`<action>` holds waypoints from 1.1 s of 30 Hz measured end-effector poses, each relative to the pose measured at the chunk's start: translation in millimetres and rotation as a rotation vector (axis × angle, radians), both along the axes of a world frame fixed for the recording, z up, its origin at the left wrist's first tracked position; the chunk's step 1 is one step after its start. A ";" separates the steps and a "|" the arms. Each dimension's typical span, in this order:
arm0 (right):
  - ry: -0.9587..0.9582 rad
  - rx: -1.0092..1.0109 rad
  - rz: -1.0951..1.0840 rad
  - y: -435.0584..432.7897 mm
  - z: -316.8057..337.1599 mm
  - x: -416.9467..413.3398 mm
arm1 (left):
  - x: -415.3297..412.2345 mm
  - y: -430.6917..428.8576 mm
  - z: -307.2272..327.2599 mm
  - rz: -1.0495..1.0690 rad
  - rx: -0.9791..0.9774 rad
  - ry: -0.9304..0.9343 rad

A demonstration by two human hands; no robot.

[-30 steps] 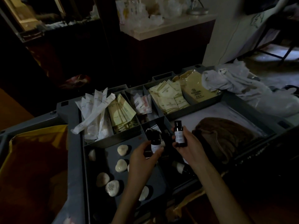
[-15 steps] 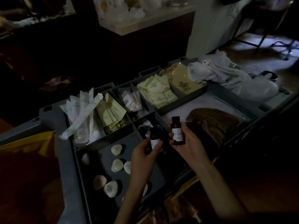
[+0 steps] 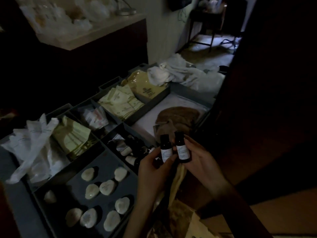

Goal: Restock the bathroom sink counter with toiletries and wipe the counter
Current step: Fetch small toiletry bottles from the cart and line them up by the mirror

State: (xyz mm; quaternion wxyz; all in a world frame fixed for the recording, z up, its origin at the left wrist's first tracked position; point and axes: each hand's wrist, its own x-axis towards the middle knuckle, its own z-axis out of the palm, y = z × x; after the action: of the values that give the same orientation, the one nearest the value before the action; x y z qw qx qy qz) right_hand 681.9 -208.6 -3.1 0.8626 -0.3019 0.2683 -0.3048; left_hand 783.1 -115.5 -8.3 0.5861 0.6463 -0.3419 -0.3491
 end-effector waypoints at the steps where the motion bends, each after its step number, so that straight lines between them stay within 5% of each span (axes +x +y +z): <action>1: 0.004 0.008 0.005 0.8 -3.9 -10.5 | -7.9 -0.4 1.8 -0.032 0.000 0.017; 2: 0.004 0.028 -0.006 4.4 -5.3 -21.2 | -15.3 -1.0 4.2 -0.071 0.004 0.021; 5: 0.324 -0.421 -0.230 25.0 -17.1 -67.8 | -40.7 0.0 5.5 -0.199 0.035 0.010; 8: 0.462 -0.469 -0.138 47.4 -21.6 -111.7 | -72.4 9.6 9.1 -0.323 0.079 0.016; 14: 0.016 -0.092 -0.370 101.9 -25.5 -182.1 | -131.3 37.1 6.0 -0.480 0.114 0.002; 21: -0.028 -0.017 -0.647 176.9 -19.0 -259.7 | -222.9 70.5 5.6 -0.768 0.134 0.062; 33: -0.109 -0.035 -1.248 289.6 -27.5 -374.2 | -370.4 111.6 0.1 -1.359 0.126 -0.105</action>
State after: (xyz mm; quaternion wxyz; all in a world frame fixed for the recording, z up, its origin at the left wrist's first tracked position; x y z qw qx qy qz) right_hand 307.7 81.1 -30.6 0.5296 -0.0864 0.3448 -0.7702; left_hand 412.7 -4.0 -8.2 0.1807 0.3371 -0.6789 -0.6267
